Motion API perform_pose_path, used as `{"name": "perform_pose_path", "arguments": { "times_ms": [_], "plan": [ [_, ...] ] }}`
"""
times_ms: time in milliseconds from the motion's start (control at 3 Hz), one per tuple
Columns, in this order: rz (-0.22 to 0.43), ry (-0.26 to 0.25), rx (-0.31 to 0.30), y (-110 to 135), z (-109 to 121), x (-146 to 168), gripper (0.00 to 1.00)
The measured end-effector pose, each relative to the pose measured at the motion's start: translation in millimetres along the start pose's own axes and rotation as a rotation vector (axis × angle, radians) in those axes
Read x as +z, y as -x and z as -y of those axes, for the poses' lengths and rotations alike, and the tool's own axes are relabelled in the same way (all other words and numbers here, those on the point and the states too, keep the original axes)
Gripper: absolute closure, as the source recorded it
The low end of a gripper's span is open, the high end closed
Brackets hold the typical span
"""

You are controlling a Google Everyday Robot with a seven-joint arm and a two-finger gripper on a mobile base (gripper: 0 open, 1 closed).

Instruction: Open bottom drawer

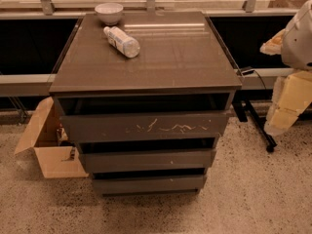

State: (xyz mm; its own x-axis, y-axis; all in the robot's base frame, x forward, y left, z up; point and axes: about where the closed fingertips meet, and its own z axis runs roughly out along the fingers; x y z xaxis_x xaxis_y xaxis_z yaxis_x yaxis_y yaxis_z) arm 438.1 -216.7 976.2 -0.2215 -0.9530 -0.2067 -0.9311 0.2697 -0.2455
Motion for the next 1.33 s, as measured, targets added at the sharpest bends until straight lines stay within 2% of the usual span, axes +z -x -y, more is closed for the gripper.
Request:
{"name": "perform_pose_path", "arguments": {
  "times_ms": [333, 667, 1000, 1333],
  "plan": [
    [0.001, 0.007, -0.004, -1, -1, 4, 0.00],
    [0.012, 0.082, -0.043, -16, -17, 47, 0.00],
    [0.081, 0.186, -0.080, -34, -44, 115, 0.00],
    [0.177, 0.283, -0.081, -48, -74, 192, 0.00]
  ]
}}
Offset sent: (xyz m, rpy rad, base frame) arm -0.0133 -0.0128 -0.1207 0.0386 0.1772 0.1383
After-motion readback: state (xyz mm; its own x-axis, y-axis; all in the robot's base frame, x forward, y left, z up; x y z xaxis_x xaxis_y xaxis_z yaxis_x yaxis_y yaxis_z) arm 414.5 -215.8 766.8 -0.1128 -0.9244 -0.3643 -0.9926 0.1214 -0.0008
